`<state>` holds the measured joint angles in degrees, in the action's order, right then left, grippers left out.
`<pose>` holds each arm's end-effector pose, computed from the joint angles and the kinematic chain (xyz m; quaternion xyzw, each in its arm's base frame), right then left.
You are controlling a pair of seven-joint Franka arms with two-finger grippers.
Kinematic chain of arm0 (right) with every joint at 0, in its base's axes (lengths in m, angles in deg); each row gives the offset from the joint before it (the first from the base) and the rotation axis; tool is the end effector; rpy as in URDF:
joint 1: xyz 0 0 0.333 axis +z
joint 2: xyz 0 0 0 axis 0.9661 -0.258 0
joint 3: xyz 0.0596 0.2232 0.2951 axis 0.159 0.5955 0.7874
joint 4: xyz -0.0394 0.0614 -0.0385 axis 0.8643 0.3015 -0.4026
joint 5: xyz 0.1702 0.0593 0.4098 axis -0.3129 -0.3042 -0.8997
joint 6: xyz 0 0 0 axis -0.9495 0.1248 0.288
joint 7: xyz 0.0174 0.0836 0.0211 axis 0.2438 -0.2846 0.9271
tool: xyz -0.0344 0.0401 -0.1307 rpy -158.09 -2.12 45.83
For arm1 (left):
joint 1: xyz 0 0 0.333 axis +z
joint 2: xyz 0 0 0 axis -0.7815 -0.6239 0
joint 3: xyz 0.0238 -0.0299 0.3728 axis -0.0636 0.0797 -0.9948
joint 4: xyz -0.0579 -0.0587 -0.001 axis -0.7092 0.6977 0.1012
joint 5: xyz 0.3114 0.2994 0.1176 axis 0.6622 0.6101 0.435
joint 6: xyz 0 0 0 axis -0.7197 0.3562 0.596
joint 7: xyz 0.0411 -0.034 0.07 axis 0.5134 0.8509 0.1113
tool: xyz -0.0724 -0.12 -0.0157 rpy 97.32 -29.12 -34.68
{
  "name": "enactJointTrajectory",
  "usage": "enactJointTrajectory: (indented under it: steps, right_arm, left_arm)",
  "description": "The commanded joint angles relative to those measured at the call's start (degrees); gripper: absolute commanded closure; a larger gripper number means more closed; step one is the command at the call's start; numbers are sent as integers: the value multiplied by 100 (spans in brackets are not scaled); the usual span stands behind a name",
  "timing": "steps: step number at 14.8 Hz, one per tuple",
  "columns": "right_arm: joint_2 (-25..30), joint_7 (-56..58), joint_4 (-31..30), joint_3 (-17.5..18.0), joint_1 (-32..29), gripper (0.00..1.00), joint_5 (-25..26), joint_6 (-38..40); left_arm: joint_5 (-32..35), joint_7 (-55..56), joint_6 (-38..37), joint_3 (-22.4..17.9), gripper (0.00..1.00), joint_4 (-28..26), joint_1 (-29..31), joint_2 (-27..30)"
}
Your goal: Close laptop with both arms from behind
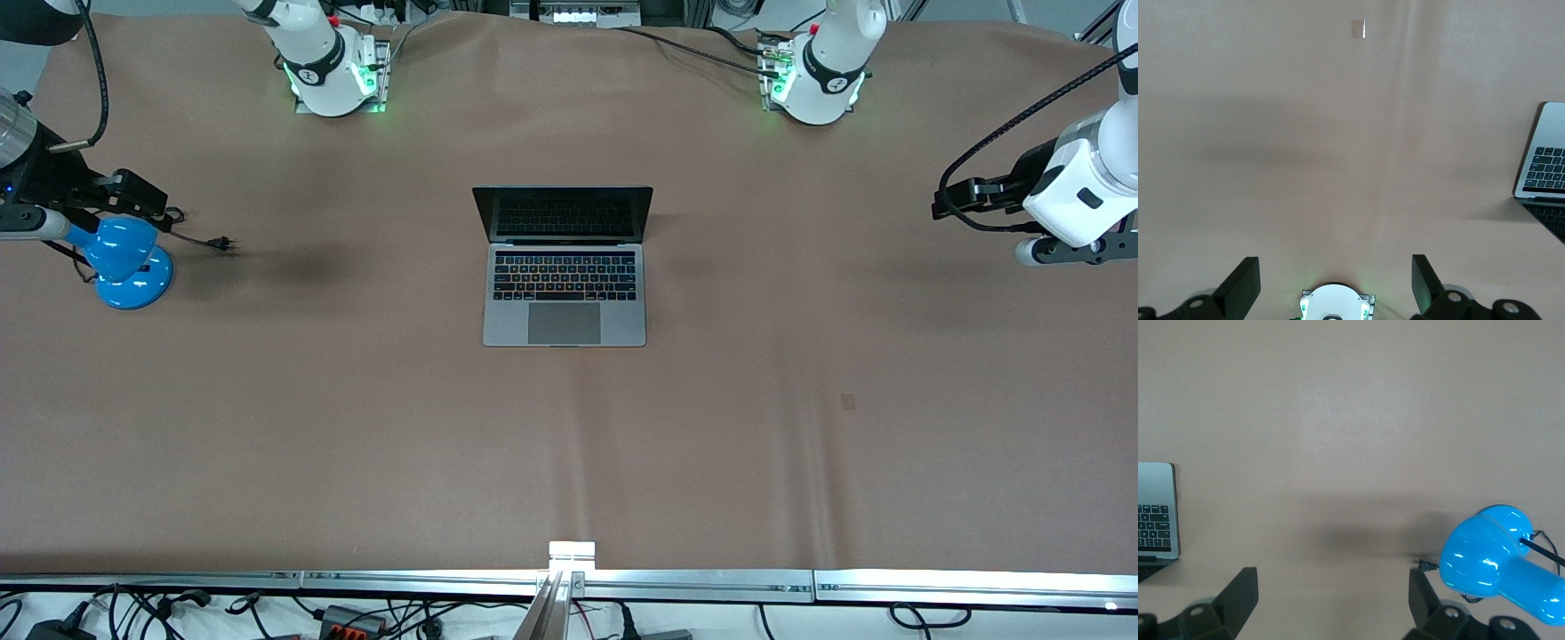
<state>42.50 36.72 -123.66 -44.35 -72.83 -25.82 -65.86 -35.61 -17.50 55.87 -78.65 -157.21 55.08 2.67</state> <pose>0.5915 -0.0154 0.5852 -0.9999 -0.0112 -0.0106 0.0007 0.5978 -0.0093 0.5827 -0.9904 -0.0471 0.1299 0.0006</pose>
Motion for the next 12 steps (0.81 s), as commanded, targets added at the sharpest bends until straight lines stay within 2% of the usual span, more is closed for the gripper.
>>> enactJointTrajectory:
  steps: [1,3,4,6,7,8,9,10,11,12]
  right_arm:
    - [153,65,-132,24,-46,0,72,54]
    - [153,66,-106,32,-46,0,81,45]
    - [153,66,-106,32,-46,0,81,63]
    - [144,48,-106,32,-46,0,81,98]
    - [144,22,-106,32,-37,41,81,124]
    - [144,-13,-97,41,-29,66,72,203]
    - [135,-22,-97,41,-37,84,72,230]
    - [126,-14,-97,41,-37,95,72,247]
    - [126,-14,-97,41,-29,100,72,256]
    - [118,-14,-97,50,-28,100,72,274]
  left_arm:
    - [-17,0,-55,-4,0,-46,-17,54]
    - [-17,-17,-64,-4,0,-46,-25,54]
    - [-26,-104,-125,5,32,-46,-17,54]
    - [-8,-133,-432,83,89,15,-43,63]
    - [-8,-210,-450,145,99,85,-8,63]
    - [-8,-132,-459,137,100,94,-17,28]
    - [-17,-123,-459,137,100,94,1,-16]
    - [-17,-140,-459,137,100,103,18,-16]
    - [-17,-149,-459,137,100,103,36,-16]
    - [-17,-149,-459,137,100,103,27,-16]
